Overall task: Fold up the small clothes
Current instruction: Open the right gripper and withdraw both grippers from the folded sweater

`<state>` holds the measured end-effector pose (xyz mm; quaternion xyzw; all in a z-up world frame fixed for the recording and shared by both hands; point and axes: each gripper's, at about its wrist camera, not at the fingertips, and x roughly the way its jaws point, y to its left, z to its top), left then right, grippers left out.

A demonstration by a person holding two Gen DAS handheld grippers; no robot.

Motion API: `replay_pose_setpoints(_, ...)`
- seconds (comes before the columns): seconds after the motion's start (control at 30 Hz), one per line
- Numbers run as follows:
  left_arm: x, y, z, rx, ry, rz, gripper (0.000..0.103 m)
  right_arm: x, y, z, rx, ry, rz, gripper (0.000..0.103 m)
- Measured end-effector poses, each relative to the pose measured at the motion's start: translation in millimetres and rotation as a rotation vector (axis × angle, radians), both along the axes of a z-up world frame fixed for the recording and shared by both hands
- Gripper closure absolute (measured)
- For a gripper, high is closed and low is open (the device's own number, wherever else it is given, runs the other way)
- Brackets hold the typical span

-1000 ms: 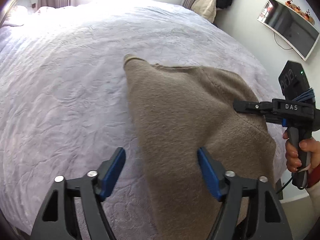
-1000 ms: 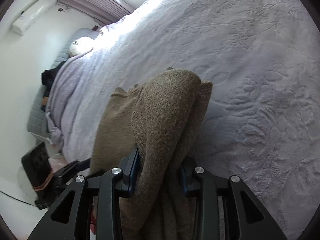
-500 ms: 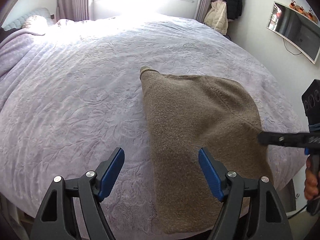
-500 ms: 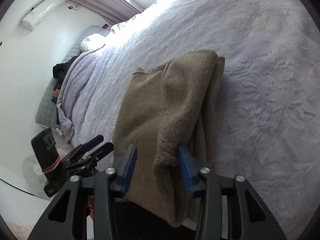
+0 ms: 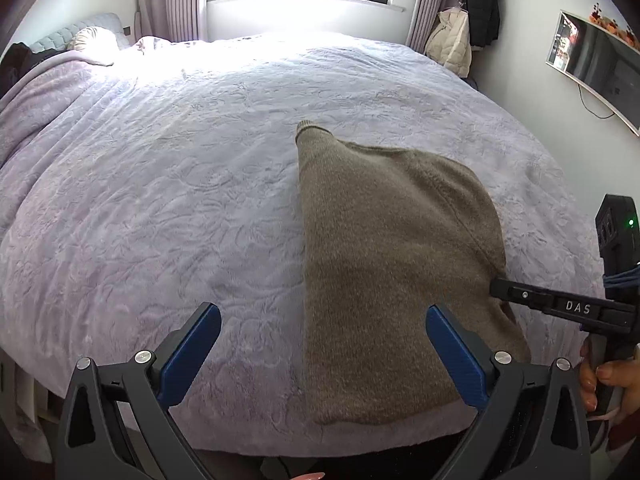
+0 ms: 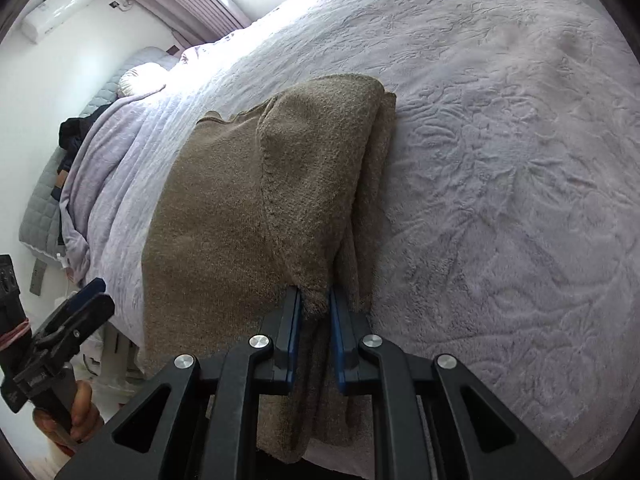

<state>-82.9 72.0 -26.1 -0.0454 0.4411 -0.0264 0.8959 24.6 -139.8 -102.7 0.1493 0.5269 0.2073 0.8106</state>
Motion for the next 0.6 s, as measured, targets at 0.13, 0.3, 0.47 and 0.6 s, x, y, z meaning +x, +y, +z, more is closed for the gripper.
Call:
replay_pose_setpoints(0.13, -8.8, -2.3, -1.0, 0.023, 0.007, 0.002, 0.0, -16.5, 0.6, 14.7, -0.032, -0.014, -0.023, 0.082)
replay_pose_setpoints(0.3, -17.7, -5.7, 0.2, 0.059, -0.009, 0.008, 0.0, -39.1, 4.8, 37.5, -0.089, -0.053, -0.04, 0.074)
replay_pose_setpoints(0.47, -24.0, -7.8, 4.2, 0.063, -0.024, 0.02, 0.0, -53.1, 14.6, 58.8, -0.149, -0.112, -0.046, 0.03)
replay_pose_setpoints(0.6, -25.5, -8.1, 6.6, 0.064, -0.024, 0.034, 0.0, -61.5, 28.4, 68.9, -0.195, -0.155, -0.038, 0.02)
